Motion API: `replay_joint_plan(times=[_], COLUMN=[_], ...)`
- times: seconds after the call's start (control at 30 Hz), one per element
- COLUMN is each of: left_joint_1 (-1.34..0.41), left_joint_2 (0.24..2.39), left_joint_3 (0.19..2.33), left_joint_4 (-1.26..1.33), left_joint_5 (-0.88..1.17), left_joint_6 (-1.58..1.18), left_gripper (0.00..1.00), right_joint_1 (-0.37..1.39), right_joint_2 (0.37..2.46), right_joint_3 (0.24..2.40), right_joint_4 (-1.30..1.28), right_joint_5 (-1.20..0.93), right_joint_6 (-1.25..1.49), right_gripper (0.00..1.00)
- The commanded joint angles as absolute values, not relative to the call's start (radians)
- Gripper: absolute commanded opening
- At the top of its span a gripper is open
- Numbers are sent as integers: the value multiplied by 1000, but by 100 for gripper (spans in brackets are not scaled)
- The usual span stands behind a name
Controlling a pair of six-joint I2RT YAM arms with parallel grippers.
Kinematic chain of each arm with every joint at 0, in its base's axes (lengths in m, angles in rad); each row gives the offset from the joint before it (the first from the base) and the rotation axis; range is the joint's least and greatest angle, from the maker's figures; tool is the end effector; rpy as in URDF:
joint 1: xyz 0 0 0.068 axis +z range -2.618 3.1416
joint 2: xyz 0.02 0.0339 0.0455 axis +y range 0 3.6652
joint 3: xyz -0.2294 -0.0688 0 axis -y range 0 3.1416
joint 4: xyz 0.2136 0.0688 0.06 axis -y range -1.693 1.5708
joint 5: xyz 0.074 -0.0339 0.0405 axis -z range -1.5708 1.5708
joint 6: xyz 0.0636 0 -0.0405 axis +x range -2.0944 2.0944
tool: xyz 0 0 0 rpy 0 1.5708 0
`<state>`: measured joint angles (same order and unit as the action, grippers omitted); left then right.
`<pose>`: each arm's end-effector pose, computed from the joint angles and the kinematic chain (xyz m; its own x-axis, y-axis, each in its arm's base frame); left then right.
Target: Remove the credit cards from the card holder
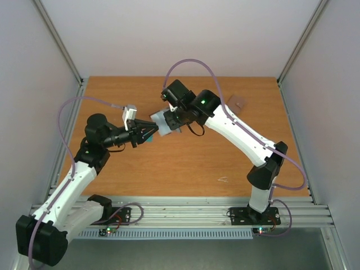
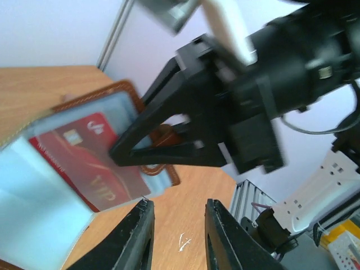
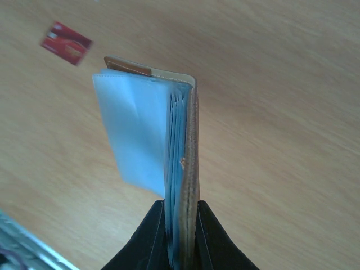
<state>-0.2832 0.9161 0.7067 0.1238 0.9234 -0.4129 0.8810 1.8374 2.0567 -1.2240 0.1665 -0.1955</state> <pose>0.1910 -0.1084 0.3001 -0.4490 -0.1214 -0.8852 0.8204 0.3366 -0.4623 0.2304 0.2627 0.3244 -0.3901 -0.7739 -0.4989 -0.7951 0.5564 -0.2414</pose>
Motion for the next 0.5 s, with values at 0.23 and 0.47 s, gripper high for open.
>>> replay_joint_plan(times=[0.23,0.47], left_joint_1=[-257,-215], left_joint_2=[941,937], left_joint_3=[730,714], left_joint_4=[45,71], left_joint_5=[794,817], left_joint_6=[-442,-480], left_gripper=[27,31], right_joint_1=[867,830], right_joint_2=[1634,1527], right_joint_3=[1871,1726], right_joint_4=[-883,-717], right_joint_5=[-235,-450], right_joint_6=[-159,-158], right_gripper=[1,1])
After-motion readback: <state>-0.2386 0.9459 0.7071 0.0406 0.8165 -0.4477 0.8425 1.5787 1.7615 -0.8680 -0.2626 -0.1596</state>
